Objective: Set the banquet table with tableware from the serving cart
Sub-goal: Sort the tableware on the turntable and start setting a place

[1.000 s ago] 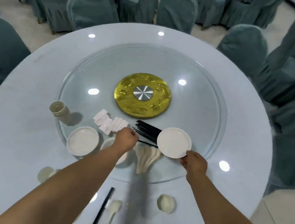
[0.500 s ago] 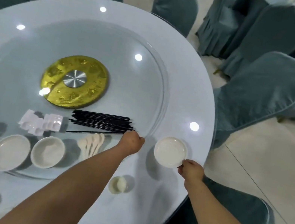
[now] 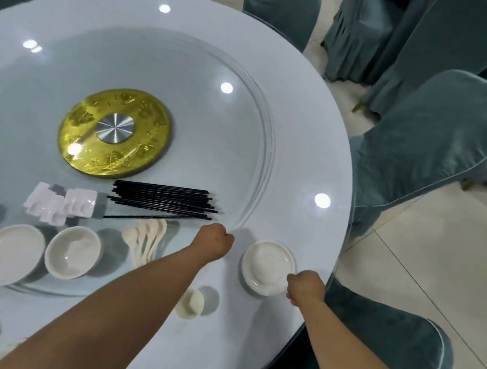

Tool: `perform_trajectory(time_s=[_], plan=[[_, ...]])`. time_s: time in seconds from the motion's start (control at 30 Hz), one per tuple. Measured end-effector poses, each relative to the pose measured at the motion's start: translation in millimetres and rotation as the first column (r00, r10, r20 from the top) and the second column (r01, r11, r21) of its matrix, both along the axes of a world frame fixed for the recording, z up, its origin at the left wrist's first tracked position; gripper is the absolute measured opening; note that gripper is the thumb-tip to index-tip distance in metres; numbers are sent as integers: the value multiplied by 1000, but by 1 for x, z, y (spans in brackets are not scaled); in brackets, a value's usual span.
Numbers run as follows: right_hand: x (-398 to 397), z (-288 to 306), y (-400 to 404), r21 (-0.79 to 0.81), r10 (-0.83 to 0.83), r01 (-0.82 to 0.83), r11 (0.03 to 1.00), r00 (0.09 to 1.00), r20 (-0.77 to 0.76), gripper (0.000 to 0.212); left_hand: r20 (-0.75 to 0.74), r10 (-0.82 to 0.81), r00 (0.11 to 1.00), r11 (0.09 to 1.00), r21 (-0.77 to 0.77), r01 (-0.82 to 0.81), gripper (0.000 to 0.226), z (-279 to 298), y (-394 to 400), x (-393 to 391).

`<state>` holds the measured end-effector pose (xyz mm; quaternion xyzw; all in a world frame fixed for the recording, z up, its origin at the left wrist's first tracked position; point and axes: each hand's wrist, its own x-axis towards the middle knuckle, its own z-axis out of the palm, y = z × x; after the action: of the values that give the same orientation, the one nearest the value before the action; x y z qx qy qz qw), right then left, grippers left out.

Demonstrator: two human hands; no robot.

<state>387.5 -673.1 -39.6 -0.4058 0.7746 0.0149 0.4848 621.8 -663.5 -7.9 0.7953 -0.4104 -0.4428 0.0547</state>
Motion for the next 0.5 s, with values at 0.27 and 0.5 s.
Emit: perform_trajectory(time_s=[0.27, 0.5], plan=[[97, 35, -19, -137, 236, -227, 964, 970, 54, 15, 57, 134, 989, 988, -88, -128, 24, 24, 34, 77], [218, 49, 10, -150, 375, -352, 924, 911, 169, 21, 173, 268, 948, 952, -200, -232, 12, 44, 107, 178]])
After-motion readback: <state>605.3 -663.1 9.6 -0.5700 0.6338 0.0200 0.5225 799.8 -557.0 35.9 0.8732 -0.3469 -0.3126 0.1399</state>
